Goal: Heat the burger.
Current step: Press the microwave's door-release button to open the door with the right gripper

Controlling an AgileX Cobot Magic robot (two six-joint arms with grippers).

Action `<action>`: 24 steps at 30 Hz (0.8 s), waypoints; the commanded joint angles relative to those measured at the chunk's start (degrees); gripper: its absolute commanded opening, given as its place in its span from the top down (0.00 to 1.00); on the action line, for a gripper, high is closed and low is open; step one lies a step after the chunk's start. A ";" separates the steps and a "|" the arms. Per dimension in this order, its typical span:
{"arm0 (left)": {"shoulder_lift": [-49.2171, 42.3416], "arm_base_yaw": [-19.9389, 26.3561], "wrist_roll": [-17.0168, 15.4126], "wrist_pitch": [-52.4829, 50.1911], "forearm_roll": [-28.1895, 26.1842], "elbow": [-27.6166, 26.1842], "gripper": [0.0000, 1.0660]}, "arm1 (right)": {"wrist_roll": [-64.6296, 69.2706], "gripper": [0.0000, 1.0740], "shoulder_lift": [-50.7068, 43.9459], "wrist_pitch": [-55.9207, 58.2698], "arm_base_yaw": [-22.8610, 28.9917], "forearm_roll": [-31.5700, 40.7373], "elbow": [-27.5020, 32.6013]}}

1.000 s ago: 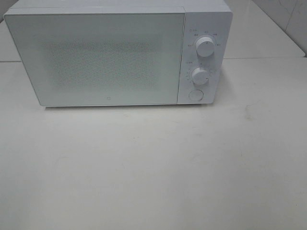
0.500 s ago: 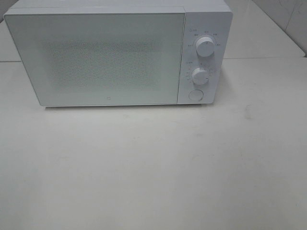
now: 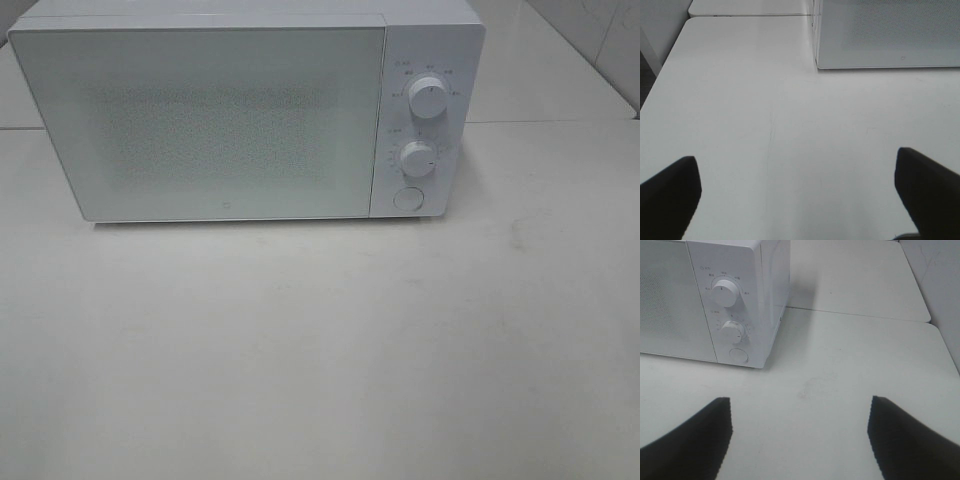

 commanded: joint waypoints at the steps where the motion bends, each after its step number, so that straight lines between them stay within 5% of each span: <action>1: -0.92 0.11 -0.06 -0.69 -0.63 -0.06 0.08 | 0.40 0.31 3.84 -7.16 -0.40 -0.34 1.20; 24: -0.92 0.11 -0.06 -0.69 -0.63 -0.06 0.08 | 1.72 0.31 31.40 -37.47 -0.40 -4.18 1.89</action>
